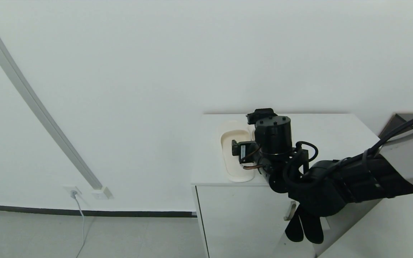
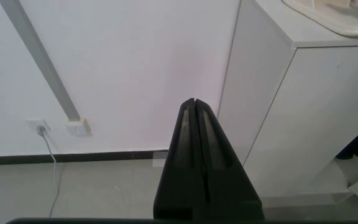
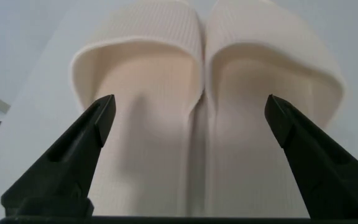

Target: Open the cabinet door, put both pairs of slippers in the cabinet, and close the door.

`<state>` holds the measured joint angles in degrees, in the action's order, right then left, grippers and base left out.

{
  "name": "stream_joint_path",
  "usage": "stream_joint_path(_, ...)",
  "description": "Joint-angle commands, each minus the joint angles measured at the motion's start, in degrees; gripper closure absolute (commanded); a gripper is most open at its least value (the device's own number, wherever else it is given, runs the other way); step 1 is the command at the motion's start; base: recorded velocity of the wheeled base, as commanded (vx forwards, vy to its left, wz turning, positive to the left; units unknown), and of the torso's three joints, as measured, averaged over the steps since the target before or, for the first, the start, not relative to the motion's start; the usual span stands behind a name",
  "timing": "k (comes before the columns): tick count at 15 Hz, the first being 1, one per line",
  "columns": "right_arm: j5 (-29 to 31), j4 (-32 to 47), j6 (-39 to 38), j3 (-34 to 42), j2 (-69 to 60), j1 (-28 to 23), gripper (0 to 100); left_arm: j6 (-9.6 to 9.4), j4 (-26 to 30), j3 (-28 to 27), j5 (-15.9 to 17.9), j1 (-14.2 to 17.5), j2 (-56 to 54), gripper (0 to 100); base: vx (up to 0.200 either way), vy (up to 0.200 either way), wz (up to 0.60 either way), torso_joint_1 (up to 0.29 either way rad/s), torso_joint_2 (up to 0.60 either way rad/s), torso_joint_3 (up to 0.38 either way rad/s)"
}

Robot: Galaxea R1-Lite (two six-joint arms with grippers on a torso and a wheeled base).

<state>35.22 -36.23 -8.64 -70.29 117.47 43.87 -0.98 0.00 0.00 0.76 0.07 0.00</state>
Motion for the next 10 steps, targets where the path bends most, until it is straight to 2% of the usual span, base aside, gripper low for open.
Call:
stream_joint_path(1,-0.2,-0.1,1.2,-3.2,2.7,-0.7,0,0.01,0.0,0.0,-0.1,0.0,0.0,100,0.0,0.0,0.0,0.0,0.0,0.0)
stream_joint_path(10,-0.2,0.6,2.8,-13.3,10.1,-3.0,0,0.01,0.0,0.0,-0.1,0.0,0.0,100,0.0,0.0,0.0,0.0,0.0,0.0)
